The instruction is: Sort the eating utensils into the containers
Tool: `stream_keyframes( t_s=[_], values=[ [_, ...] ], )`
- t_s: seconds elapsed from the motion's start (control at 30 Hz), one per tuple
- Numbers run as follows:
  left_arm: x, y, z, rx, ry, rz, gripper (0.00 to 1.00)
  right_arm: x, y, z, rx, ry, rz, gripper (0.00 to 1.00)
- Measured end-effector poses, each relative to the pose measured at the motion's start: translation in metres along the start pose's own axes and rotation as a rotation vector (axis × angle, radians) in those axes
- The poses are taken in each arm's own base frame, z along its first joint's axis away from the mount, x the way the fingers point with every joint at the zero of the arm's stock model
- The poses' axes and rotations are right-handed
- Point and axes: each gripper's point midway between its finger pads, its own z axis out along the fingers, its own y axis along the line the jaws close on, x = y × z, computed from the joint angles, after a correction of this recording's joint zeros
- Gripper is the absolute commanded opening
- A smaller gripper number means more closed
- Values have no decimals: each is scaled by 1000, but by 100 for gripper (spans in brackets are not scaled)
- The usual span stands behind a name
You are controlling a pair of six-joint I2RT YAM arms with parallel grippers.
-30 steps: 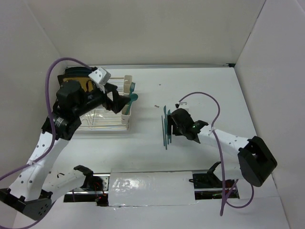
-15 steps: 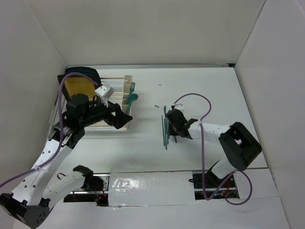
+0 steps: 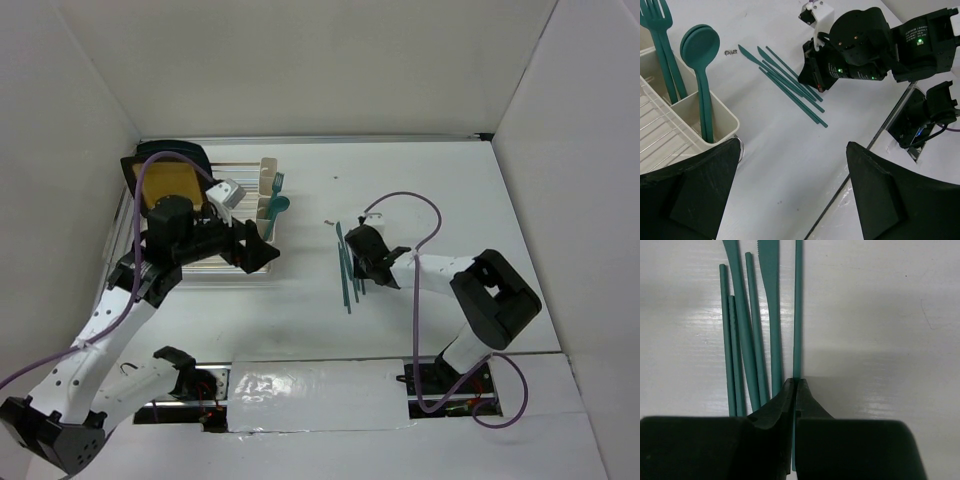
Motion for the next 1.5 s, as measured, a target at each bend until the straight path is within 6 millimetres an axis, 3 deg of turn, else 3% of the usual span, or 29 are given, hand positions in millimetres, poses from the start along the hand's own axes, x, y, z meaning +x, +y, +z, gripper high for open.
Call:
stream_keyframes(
  t_s=[0.2, 0.37, 0.43, 0.53, 0.63, 0.83, 1.03, 1.23, 1.4, 1.5],
  values=[
    [1, 3, 10, 0, 62, -38, 96, 0, 1, -2, -22, 8, 8, 0],
    [3, -8, 24, 34, 111, -63, 95, 10, 1, -30, -126, 23, 15, 0],
    [5, -23, 35, 82, 139, -68, 94, -3, 8, -55, -216, -37, 30, 0],
    [12, -41, 51, 145, 174, -81, 94, -42, 24, -99, -364, -183, 63, 0],
    [23, -50, 72, 168, 215, -118, 94, -60, 33, -125, -457, -256, 67, 0],
    [46, -52, 115, 127, 282, -182, 92, -56, 45, -142, -562, -239, 35, 0],
    [35, -48, 146, 72, 245, -218, 90, -67, 52, -176, -667, -313, 20, 0],
    [31, -43, 166, 31, 219, -256, 86, -66, 55, -184, -704, -321, -5, 0],
    [24, -41, 182, 15, 203, -270, 71, -64, 56, -185, -716, -316, -23, 0],
    [20, -41, 190, 20, 198, -265, 50, -63, 56, -185, -718, -311, -29, 0]
  ],
)
